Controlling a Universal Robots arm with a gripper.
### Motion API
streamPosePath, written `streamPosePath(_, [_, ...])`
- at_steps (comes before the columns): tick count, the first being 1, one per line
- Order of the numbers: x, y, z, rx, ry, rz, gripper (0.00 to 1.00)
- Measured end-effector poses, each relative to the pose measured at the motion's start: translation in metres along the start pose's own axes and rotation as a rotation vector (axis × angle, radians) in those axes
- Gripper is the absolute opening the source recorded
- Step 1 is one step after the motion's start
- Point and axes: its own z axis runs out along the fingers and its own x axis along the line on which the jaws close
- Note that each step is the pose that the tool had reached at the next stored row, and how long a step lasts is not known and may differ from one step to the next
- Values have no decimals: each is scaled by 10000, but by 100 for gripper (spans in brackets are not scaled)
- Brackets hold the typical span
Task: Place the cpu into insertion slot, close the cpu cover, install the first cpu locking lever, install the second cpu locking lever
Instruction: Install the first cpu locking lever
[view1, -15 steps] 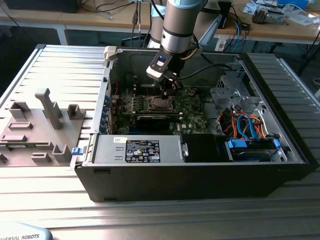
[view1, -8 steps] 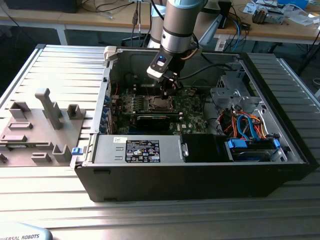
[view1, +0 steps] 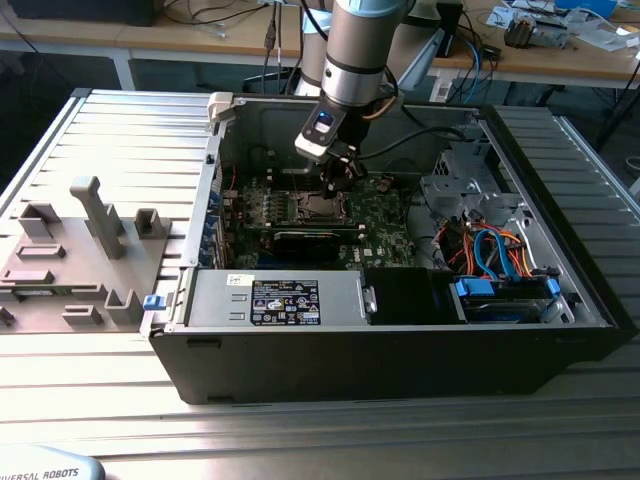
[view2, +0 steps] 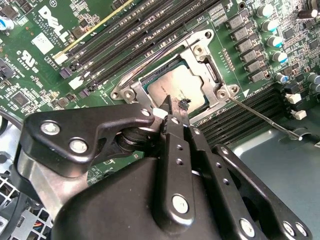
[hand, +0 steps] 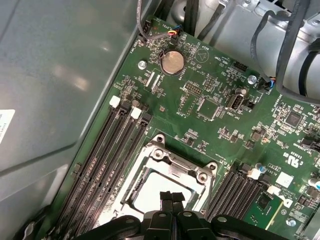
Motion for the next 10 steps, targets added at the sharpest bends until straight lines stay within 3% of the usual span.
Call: streamPosePath(10, [0,0,0,2,-15,-217,11])
